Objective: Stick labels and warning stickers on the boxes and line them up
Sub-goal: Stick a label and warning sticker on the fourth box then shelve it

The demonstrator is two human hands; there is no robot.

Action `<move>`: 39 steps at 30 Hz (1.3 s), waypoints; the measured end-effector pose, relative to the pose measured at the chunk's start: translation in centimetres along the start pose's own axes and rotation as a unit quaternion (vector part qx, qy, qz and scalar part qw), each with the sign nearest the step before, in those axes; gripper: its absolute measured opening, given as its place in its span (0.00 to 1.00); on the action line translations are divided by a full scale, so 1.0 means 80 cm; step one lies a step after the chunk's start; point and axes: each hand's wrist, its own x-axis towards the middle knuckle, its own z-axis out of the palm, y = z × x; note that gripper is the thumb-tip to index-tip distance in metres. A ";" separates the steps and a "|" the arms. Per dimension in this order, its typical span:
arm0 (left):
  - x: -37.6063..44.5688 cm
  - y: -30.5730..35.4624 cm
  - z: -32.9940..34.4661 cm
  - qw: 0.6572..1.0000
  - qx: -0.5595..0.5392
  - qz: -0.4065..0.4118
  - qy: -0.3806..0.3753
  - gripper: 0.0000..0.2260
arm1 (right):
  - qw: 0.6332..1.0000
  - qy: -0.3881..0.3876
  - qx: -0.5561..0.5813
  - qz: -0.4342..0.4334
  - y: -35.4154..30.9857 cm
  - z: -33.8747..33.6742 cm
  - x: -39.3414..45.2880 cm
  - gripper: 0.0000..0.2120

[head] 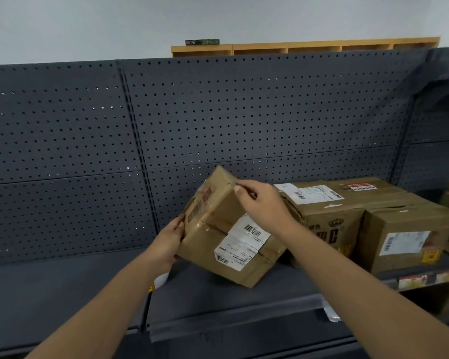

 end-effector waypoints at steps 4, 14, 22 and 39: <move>-0.004 -0.016 -0.001 0.995 0.080 0.014 0.054 0.15 | 0.995 -0.067 -0.041 -0.068 0.010 0.032 -0.009 0.20; 0.015 0.005 0.005 0.995 -0.077 -0.059 0.033 0.31 | 0.969 -0.079 -0.213 -0.096 0.022 0.080 -0.016 0.20; 0.018 0.010 0.011 0.991 -0.097 -0.076 0.043 0.19 | 0.992 -0.107 -0.048 -0.048 0.039 0.037 -0.014 0.13; 0.033 0.004 0.027 0.999 -0.029 -0.013 0.012 0.25 | 0.990 0.086 -0.081 0.078 0.122 -0.007 -0.002 0.13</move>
